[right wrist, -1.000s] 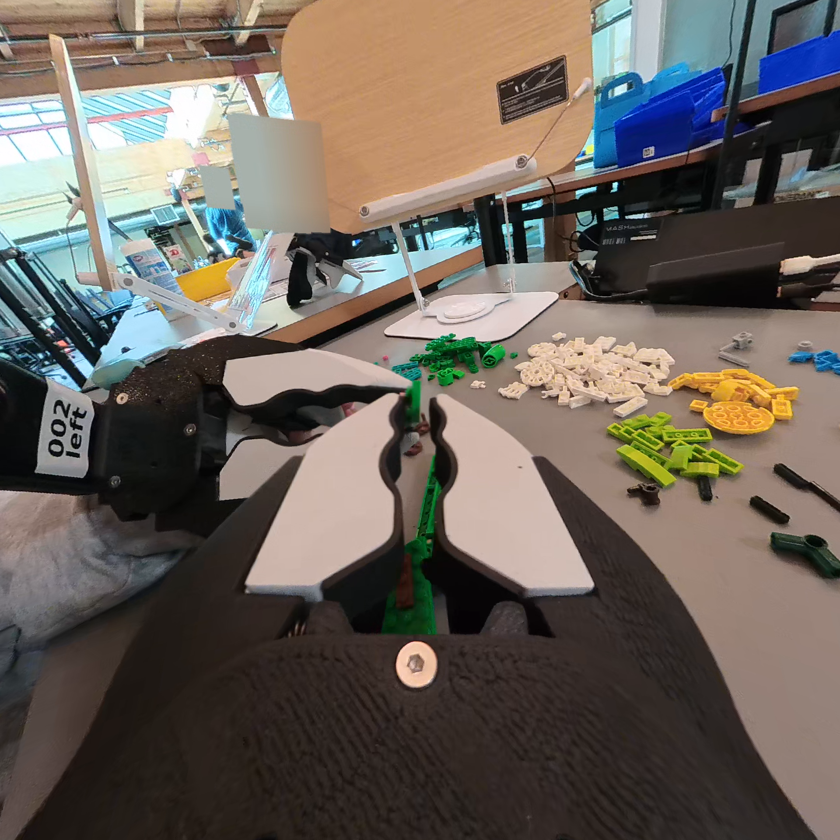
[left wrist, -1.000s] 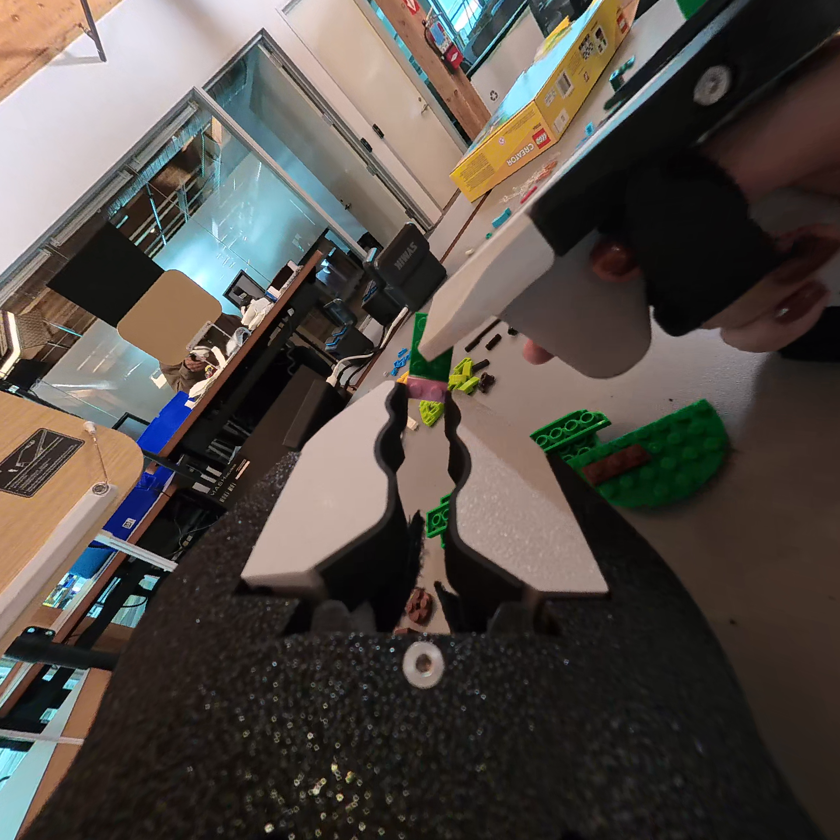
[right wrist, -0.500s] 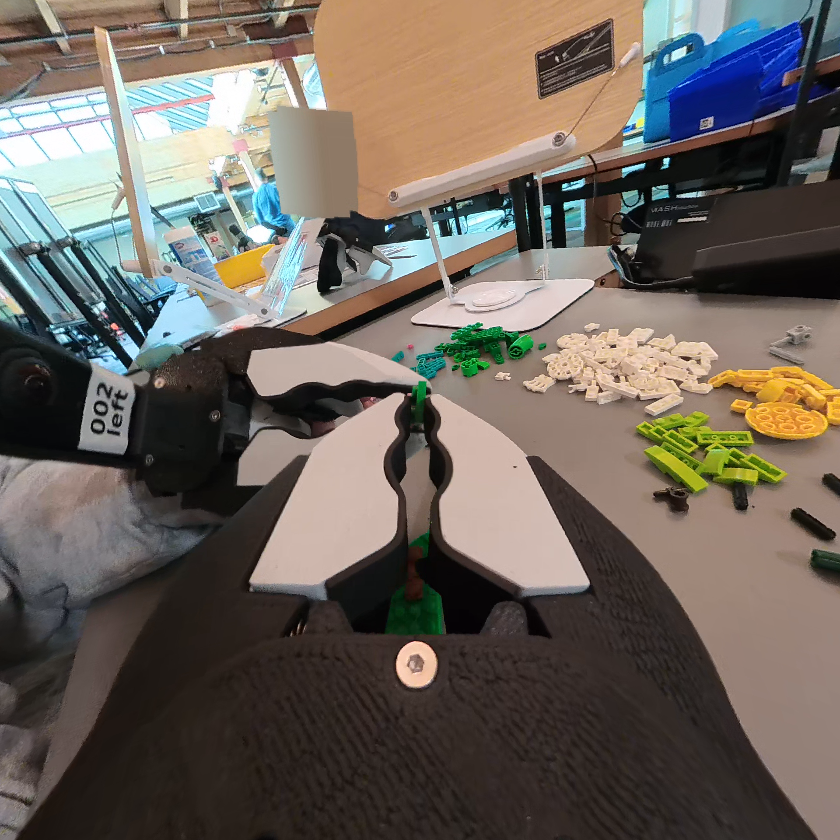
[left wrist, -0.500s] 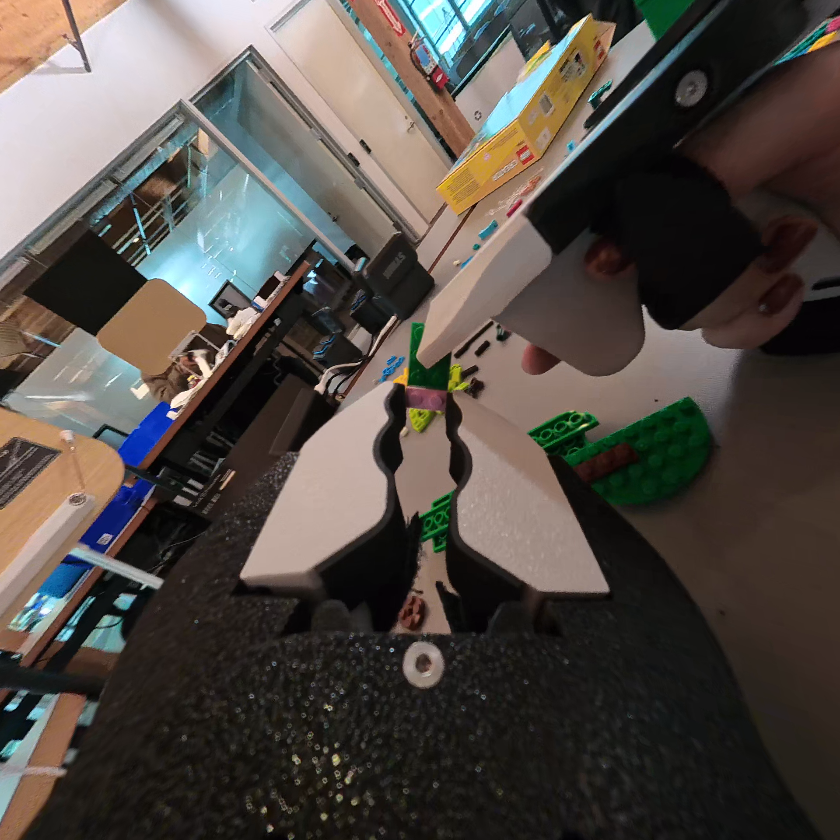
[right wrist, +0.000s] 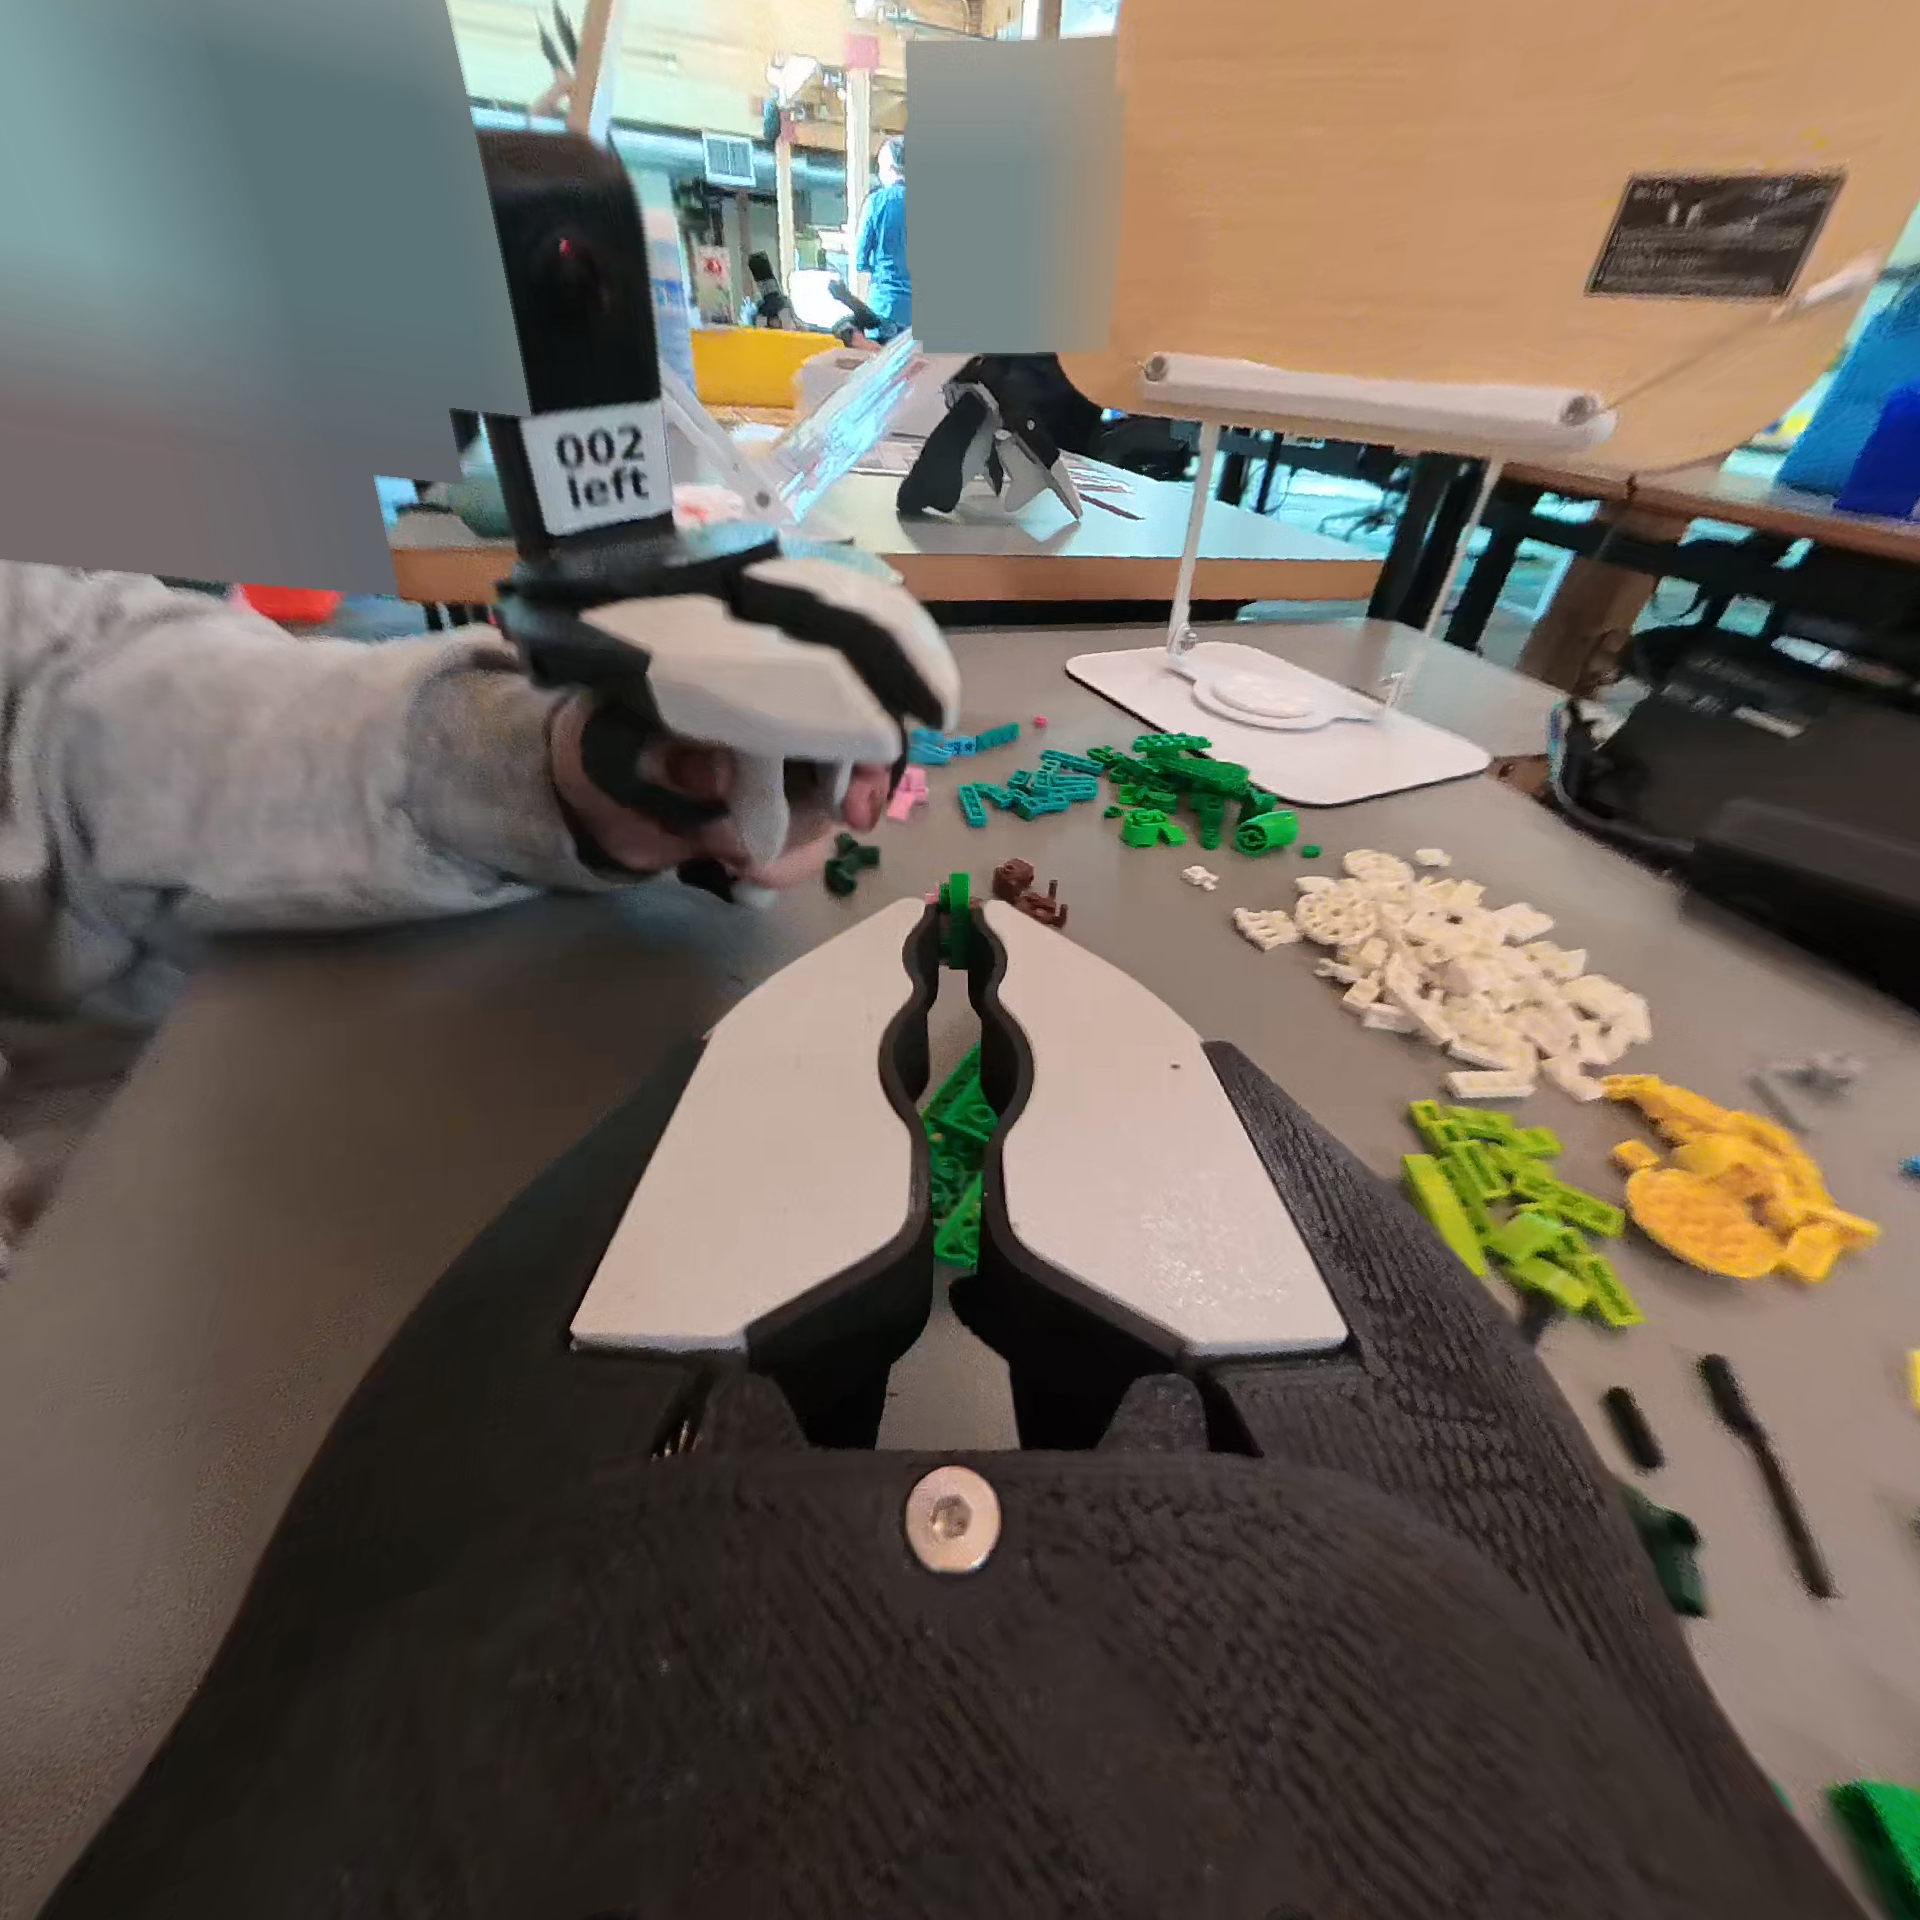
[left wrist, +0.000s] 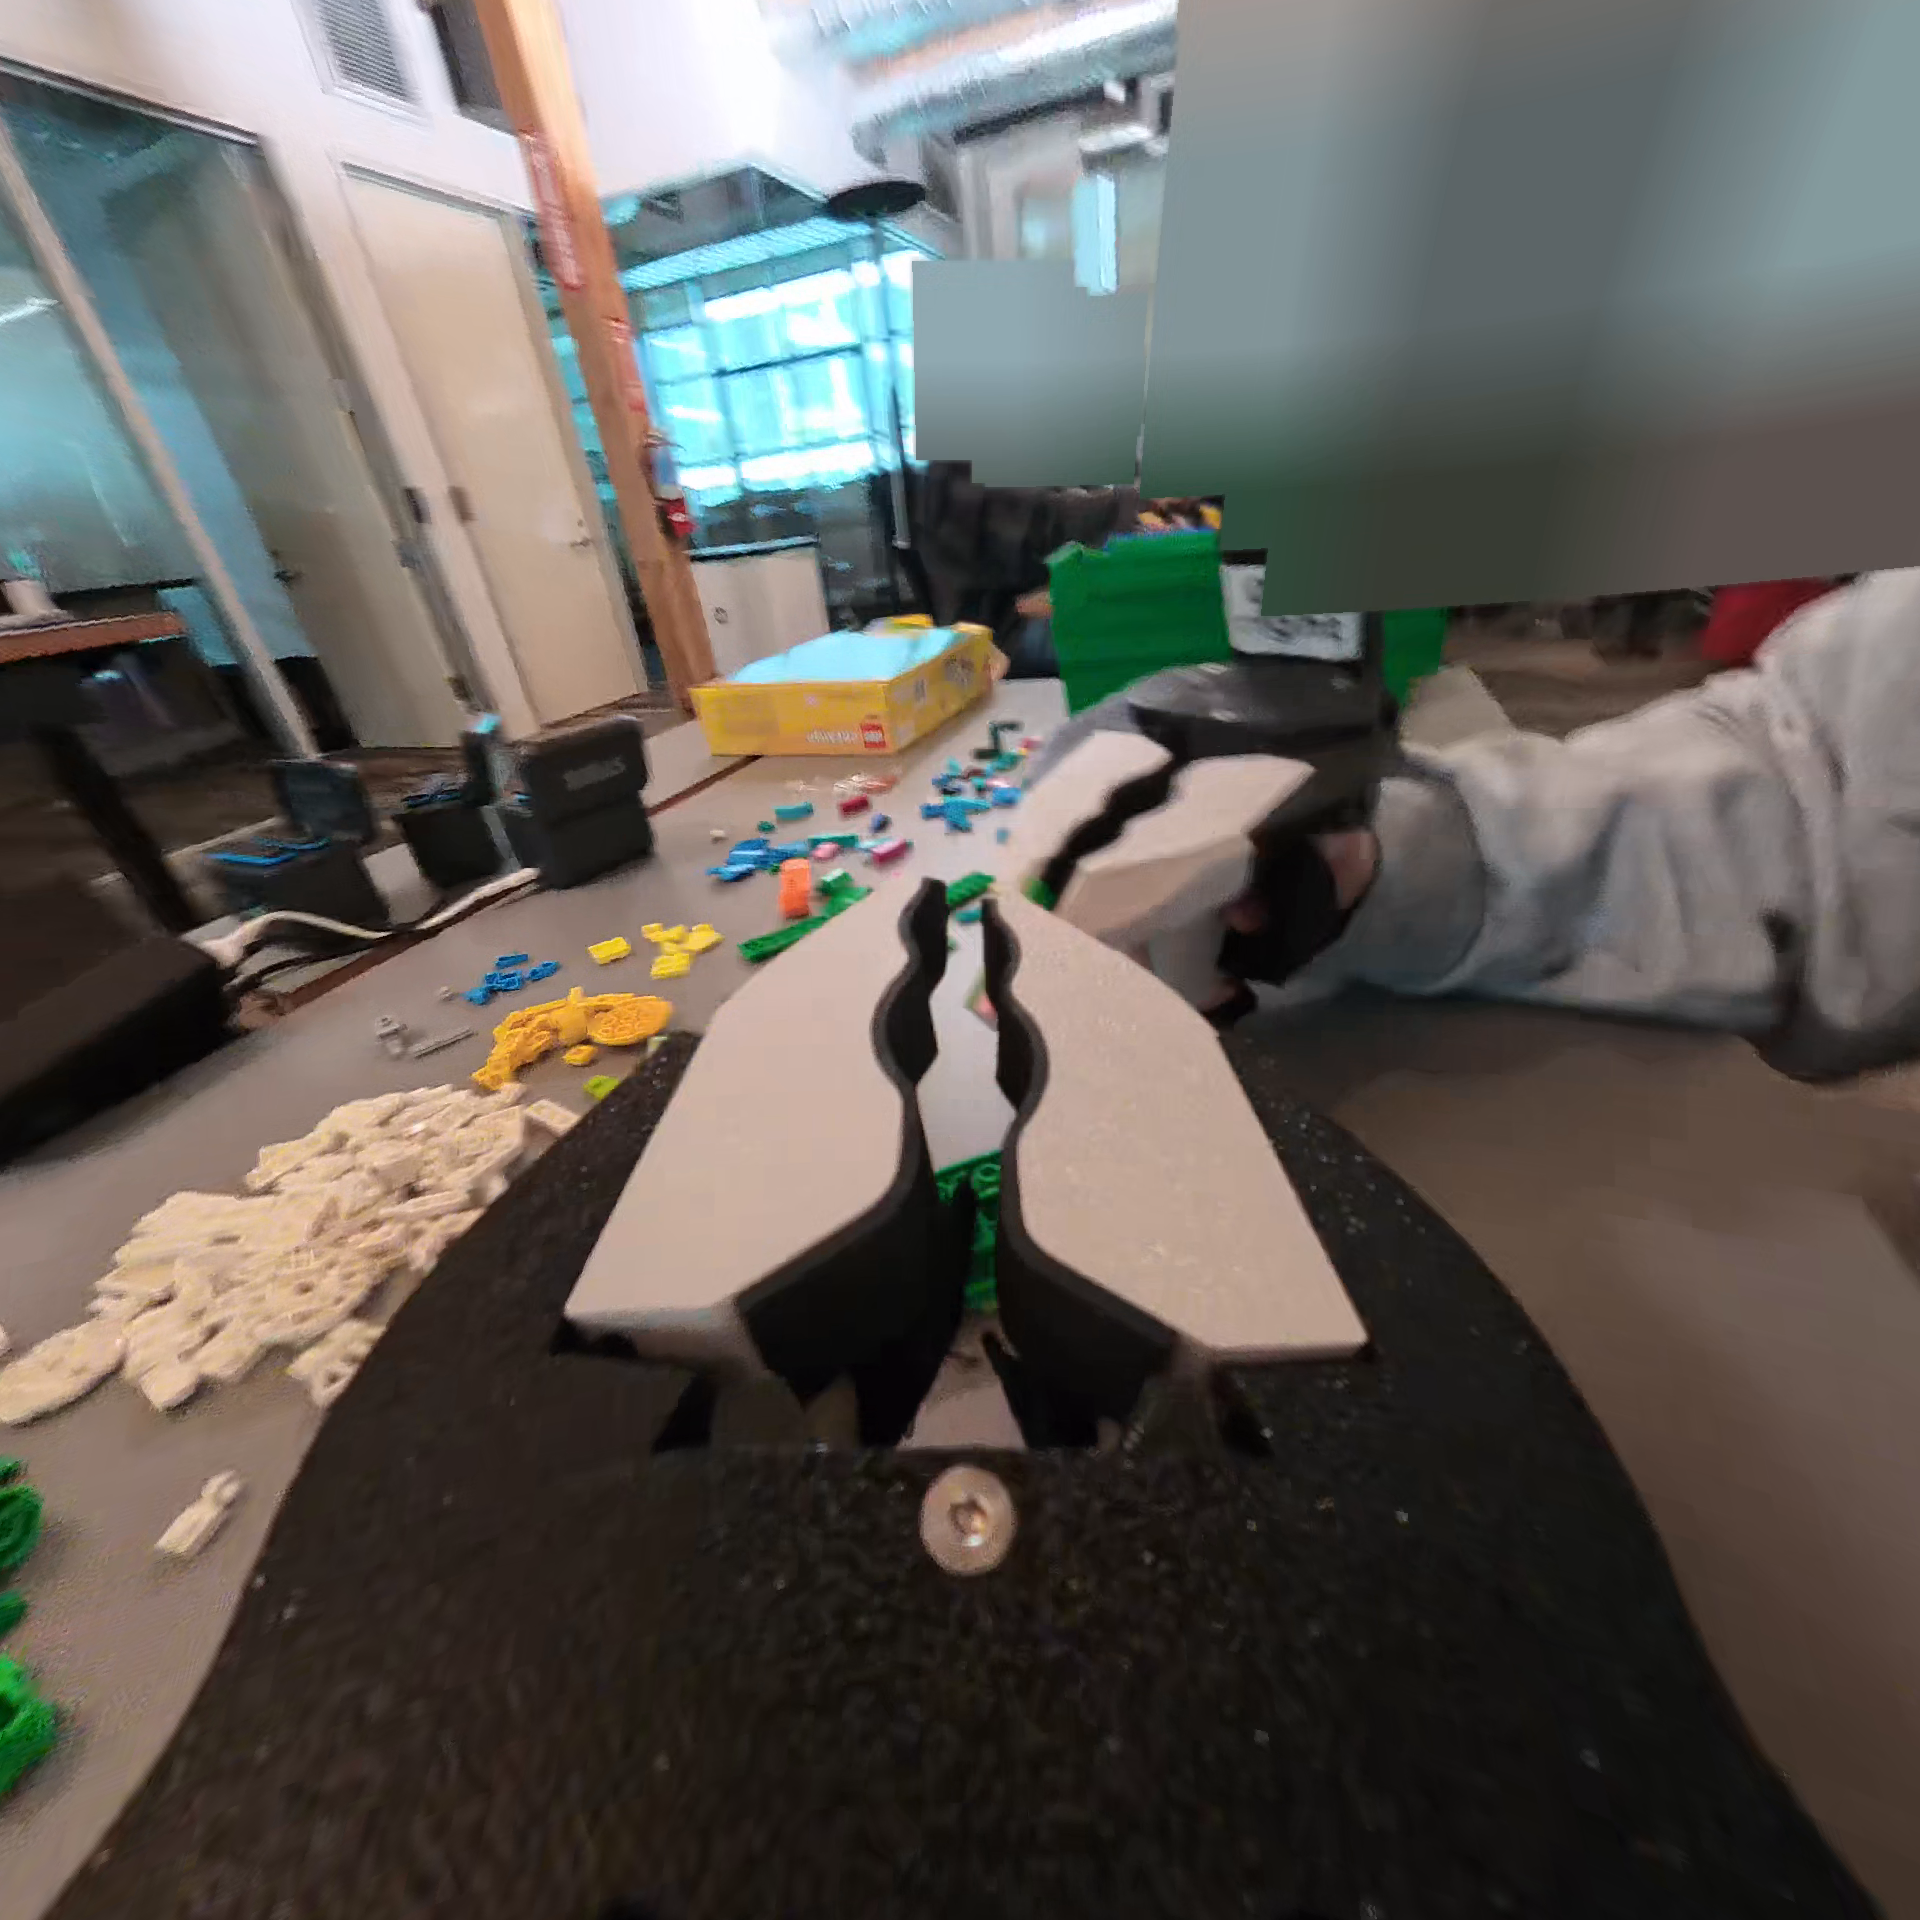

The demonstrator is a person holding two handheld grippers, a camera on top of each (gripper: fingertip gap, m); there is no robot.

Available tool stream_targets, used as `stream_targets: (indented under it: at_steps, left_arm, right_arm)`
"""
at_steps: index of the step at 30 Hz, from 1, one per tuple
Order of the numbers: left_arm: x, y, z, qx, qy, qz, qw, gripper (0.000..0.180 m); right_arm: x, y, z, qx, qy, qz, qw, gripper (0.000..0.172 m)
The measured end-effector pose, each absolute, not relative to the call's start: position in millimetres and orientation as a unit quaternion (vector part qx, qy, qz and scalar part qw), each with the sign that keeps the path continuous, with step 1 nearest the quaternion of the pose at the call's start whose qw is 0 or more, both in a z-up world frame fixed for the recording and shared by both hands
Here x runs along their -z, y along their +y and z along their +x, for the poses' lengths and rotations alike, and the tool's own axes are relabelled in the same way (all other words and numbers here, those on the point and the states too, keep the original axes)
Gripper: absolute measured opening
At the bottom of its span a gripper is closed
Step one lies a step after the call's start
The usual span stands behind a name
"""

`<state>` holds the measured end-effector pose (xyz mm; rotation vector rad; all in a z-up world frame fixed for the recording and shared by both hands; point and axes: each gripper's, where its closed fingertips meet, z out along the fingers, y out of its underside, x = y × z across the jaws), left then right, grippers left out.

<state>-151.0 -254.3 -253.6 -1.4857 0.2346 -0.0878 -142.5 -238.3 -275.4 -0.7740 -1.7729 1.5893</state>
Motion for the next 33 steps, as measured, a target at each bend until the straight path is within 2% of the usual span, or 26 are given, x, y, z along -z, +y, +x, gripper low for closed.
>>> stream_targets:
  at_steps: [3,7,13,16,19,23,26,33]
  left_arm:
    - [251.5,-256.1,-160.0,-0.044,0.127,-0.678,0.723,0.021]
    - [272.0,-251.5,-143.9,-0.138,0.229,-0.702,0.660,0.021]
    - [294.4,-247.5,-129.8,-0.138,0.281,-0.719,0.620,0.020]
    - [294.8,-246.8,-137.2,-0.161,0.273,-0.723,0.614,0.018]
    - [296.8,-245.0,-141.3,-0.167,0.263,-0.731,0.608,0.016]
    - [308.8,-240.6,-135.8,-0.146,0.258,-0.752,0.588,0.015]
    - [317.1,-237.9,-123.5,-0.108,0.259,-0.765,0.580,0.018]
    - [324.7,-236.3,-111.4,-0.120,0.287,-0.763,0.567,0.017]
  right_arm:
    - [278.2,-239.9,-141.1,-0.552,-0.703,-0.250,0.373,0.003]
    - [292.5,-248.9,-136.3,-0.435,-0.763,-0.157,0.452,0.004]
    - [309.0,-246.2,-138.2,-0.267,-0.791,-0.046,0.548,0.004]
    - [313.8,-231.1,-136.5,-0.167,-0.806,0.003,0.568,0.004]
    - [327.1,-202.2,-122.8,-0.069,-0.858,0.009,0.509,0.004]
    - [342.6,-193.6,-106.2,-0.029,-0.901,-0.025,0.431,0.004]
    - [355.9,-205.0,-103.8,-0.058,-0.915,-0.033,0.397,0.005]
    - [359.9,-207.6,-104.0,-0.186,-0.916,-0.120,0.336,0.021]
